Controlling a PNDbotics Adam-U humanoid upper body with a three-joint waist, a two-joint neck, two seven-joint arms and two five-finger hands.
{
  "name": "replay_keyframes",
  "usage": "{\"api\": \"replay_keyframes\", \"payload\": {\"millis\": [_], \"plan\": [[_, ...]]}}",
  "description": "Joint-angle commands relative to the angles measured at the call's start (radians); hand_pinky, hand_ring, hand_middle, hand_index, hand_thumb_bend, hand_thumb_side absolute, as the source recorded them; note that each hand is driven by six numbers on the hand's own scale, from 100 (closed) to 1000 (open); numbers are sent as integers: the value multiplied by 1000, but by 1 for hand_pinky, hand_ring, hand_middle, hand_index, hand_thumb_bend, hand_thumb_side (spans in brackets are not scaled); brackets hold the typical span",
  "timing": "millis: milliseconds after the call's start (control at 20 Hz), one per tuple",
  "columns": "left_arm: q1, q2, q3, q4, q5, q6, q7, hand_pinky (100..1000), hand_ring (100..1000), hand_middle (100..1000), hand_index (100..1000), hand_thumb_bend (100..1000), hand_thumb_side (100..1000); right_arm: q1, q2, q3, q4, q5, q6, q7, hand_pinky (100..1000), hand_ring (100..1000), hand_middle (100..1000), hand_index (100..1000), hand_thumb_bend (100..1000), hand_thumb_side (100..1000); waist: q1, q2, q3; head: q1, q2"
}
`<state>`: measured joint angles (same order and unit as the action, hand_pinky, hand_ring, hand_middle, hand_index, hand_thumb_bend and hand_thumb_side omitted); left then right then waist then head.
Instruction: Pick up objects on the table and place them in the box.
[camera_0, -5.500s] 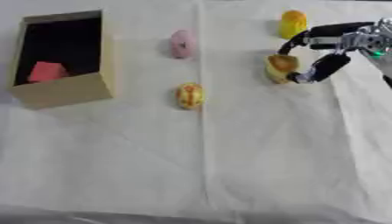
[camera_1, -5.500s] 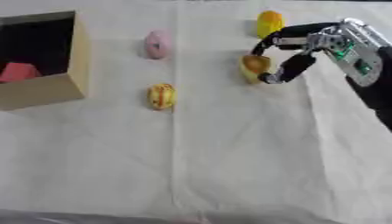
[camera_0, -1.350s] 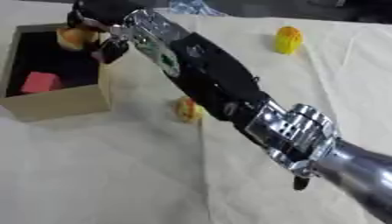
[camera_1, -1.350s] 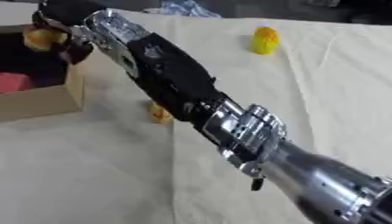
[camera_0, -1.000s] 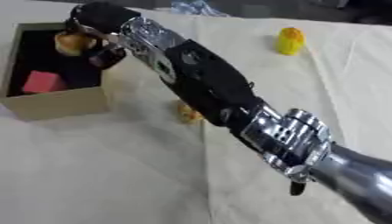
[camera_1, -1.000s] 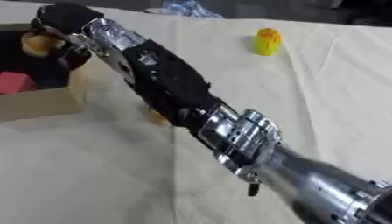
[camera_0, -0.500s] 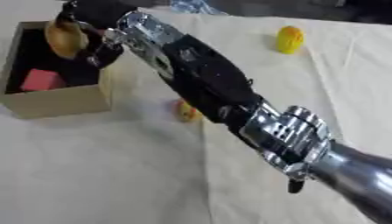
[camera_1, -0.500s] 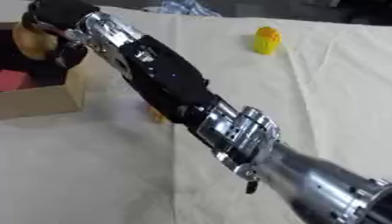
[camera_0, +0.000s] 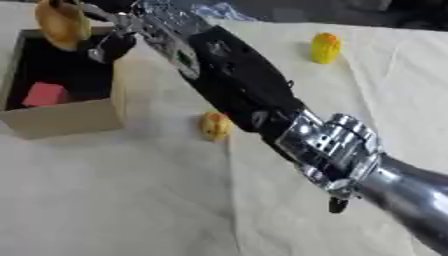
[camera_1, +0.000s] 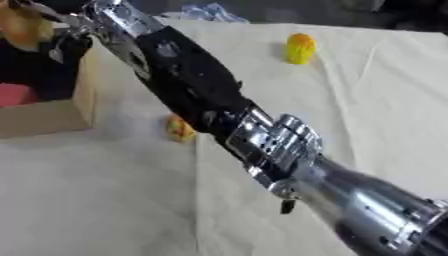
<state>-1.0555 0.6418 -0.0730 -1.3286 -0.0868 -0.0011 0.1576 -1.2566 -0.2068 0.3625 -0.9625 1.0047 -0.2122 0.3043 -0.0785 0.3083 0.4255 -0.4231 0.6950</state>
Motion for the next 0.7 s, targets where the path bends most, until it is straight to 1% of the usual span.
{"api": "replay_keyframes", "payload": {"millis": [50, 200, 450, 550, 700], "plan": [[-15, 16, 10, -9, 5, -3, 2, 819, 777, 756, 912, 688, 804, -17, -15, -3, -20, -10, -32, 44, 947, 974, 879, 961, 296, 346, 15, -27, 1, -6, 3], [-12, 17, 11, -9, 5, -3, 2, 819, 776, 755, 912, 690, 804, -16, -18, -12, -22, -14, -38, 60, 952, 981, 880, 990, 310, 335, 13, -27, 0, -8, 5], [-7, 19, 12, -7, 5, -3, 4, 819, 776, 755, 911, 687, 802, -17, -33, -21, -30, -32, -29, 40, 938, 958, 849, 978, 302, 302, 12, -28, -5, -1, 9], [-2, 24, 14, -5, 2, -3, 6, 819, 776, 755, 911, 688, 802, -22, -62, -24, -42, -38, -20, 28, 930, 943, 841, 958, 314, 286, 12, -32, -11, 7, 15], [12, 37, 19, 4, -2, -1, 11, 819, 776, 754, 911, 689, 802, -23, -140, -42, -67, -59, 3, 19, 923, 925, 825, 919, 309, 280, 10, -41, -28, 27, 26]]}}
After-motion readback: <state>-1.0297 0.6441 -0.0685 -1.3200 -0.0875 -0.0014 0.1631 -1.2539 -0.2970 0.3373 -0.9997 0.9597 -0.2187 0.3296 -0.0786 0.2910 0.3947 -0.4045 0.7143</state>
